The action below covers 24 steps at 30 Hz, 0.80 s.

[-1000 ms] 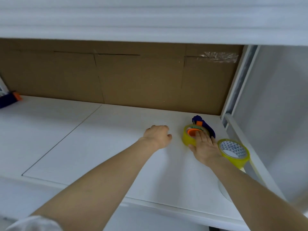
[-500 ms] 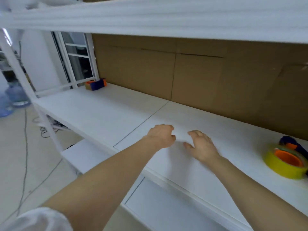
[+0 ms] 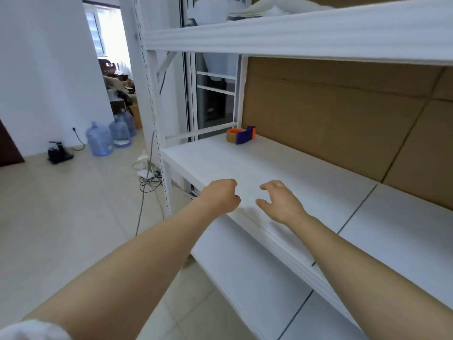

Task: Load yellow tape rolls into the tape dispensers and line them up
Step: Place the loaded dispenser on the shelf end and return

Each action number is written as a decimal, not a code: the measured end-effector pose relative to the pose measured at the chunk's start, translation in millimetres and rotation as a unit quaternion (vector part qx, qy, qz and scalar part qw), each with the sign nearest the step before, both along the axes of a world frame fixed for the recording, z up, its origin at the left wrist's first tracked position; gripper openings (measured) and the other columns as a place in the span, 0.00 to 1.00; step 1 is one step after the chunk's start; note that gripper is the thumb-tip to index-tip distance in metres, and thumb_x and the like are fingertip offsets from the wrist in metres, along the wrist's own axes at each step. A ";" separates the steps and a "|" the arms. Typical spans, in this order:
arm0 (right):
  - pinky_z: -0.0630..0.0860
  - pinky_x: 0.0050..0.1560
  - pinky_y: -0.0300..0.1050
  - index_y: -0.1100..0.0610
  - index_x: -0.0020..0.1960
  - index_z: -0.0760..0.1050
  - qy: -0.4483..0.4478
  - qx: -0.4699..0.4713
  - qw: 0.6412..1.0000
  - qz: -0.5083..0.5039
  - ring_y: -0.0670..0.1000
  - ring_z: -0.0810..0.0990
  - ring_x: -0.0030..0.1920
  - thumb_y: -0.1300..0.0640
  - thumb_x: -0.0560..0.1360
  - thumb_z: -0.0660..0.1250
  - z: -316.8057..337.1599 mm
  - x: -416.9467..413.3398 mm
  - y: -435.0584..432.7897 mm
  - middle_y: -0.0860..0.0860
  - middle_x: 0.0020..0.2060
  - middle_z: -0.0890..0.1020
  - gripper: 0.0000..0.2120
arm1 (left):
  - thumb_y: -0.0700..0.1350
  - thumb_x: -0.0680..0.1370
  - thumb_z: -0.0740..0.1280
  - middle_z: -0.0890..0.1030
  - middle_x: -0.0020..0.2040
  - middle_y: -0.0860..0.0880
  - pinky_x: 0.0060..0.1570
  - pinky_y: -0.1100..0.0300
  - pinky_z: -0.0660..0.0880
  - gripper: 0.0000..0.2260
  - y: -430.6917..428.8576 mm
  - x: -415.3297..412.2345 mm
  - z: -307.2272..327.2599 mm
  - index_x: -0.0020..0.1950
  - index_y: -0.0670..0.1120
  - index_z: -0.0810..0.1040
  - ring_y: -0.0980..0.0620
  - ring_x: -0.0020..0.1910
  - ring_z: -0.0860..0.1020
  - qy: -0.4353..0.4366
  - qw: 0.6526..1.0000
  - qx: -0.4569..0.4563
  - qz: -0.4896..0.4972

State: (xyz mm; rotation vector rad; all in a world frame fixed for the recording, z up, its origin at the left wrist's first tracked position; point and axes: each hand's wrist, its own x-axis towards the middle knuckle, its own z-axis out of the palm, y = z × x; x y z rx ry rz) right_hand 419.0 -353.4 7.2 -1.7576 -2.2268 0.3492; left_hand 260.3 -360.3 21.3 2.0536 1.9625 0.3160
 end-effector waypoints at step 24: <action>0.70 0.62 0.50 0.59 0.70 0.65 0.032 -0.008 0.999 -0.021 0.57 0.71 0.67 0.55 0.79 0.59 -4.6 -173.9 354.9 0.56 0.68 0.71 0.20 | 0.45 0.78 0.59 0.74 0.66 0.44 0.59 0.52 0.72 0.18 307.9 -180.9 -4.5 0.66 0.41 0.70 0.43 0.65 0.72 0.041 0.999 0.008 0.012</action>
